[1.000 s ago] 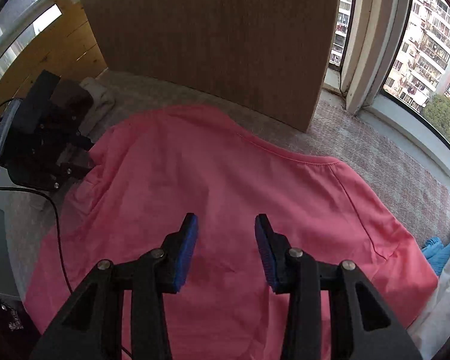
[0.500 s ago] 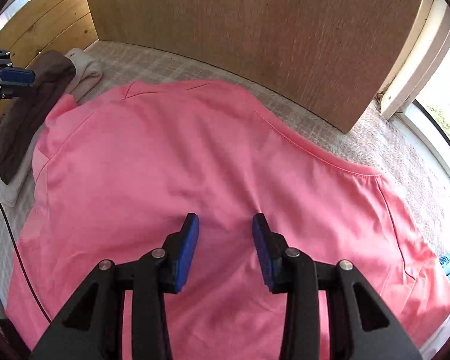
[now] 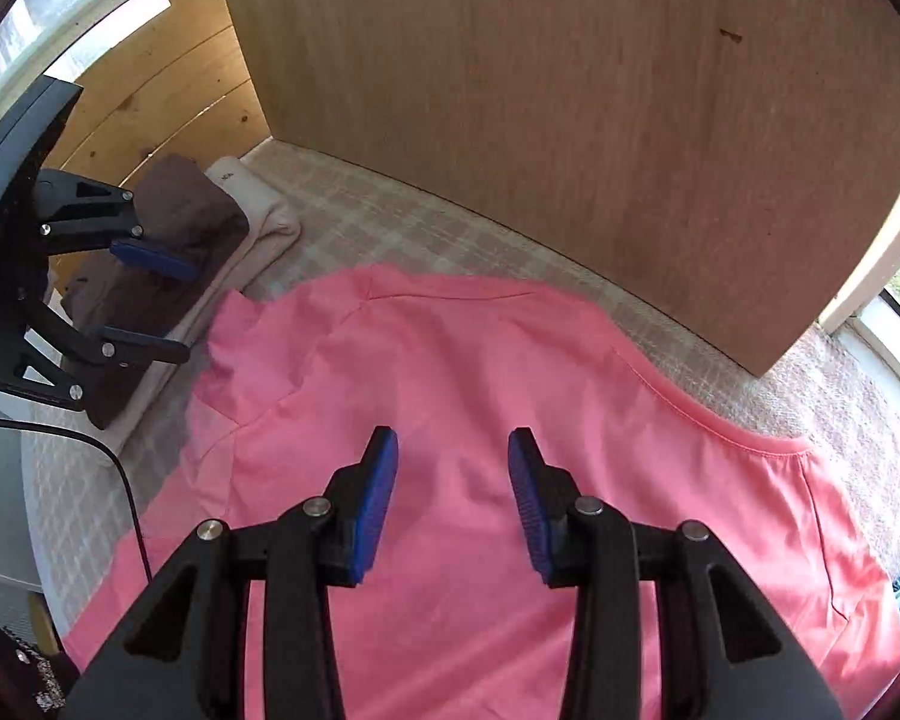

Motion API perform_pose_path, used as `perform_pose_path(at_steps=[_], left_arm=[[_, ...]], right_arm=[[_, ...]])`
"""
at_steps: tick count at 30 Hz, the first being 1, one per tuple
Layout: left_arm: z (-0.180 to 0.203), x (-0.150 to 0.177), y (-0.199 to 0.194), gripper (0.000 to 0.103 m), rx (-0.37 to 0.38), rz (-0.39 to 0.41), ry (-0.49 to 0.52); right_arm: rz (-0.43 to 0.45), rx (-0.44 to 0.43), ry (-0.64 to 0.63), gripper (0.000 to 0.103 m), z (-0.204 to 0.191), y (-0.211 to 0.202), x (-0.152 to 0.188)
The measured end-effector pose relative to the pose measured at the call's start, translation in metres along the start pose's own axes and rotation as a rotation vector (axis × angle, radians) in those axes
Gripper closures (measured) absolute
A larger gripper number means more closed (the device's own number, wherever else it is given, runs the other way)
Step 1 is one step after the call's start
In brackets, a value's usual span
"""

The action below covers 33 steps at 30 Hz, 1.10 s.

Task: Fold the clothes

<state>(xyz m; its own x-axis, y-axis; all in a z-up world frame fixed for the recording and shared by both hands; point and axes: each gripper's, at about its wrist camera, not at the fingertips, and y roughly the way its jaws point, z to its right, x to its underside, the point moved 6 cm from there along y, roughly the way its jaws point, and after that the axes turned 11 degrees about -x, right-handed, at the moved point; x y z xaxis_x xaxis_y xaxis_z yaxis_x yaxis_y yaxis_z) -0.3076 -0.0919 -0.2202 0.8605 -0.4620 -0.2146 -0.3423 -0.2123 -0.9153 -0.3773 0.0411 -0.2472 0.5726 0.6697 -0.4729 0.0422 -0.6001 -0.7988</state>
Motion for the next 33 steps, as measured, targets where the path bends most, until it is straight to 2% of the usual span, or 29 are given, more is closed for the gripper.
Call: perform_pose_path(at_steps=[3,5,6,11,14,17,23,24,26,27,29,31,33], left_arm=[[0.000,0.008,-0.021,0.057,0.054,0.035,-0.059],[0.008,0.025,-0.028,0.057,0.084,0.033,-0.099],[0.014,0.034,-0.030,0.057,0.101,0.030,-0.120],[0.048,0.068,-0.028,0.057,0.147,0.015,-0.222],[0.055,0.077,-0.030,0.057,0.185,0.042,-0.304],[0.055,0.086,-0.035,0.057,0.206,0.067,-0.339],[0.046,0.101,-0.032,0.057,0.226,0.061,-0.413],[0.046,0.101,-0.032,0.057,0.228,0.063,-0.414],[0.046,0.101,-0.029,0.057,0.222,0.062,-0.406],[0.047,0.100,-0.029,0.057,0.219,0.061,-0.403],[0.048,0.098,-0.028,0.057,0.217,0.061,-0.401],[0.048,0.094,-0.027,0.057,0.214,0.063,-0.398],[0.047,0.091,-0.026,0.057,0.212,0.064,-0.392]], right_arm=[[-0.026,-0.060,-0.074,0.062,-0.027,0.015,-0.022],[-0.044,-0.050,-0.146,0.060,-0.042,0.027,-0.036],[-0.057,-0.051,-0.180,0.056,-0.050,0.034,-0.043],[-0.210,-0.096,-0.305,0.053,-0.076,0.093,-0.066],[-0.258,-0.101,-0.391,0.053,-0.086,0.109,-0.065],[-0.307,-0.105,-0.477,0.053,-0.096,0.125,-0.064],[-0.387,-0.104,-0.630,0.052,-0.112,0.151,-0.061],[-0.387,-0.098,-0.640,0.054,-0.113,0.152,-0.061],[-0.381,-0.099,-0.650,0.087,-0.112,0.145,-0.058],[-0.380,-0.096,-0.657,0.100,-0.111,0.140,-0.057],[-0.377,-0.092,-0.669,0.100,-0.108,0.130,-0.055],[-0.341,-0.112,-0.646,0.100,-0.102,0.107,-0.057],[-0.314,-0.097,-0.618,0.100,-0.088,0.088,-0.057]])
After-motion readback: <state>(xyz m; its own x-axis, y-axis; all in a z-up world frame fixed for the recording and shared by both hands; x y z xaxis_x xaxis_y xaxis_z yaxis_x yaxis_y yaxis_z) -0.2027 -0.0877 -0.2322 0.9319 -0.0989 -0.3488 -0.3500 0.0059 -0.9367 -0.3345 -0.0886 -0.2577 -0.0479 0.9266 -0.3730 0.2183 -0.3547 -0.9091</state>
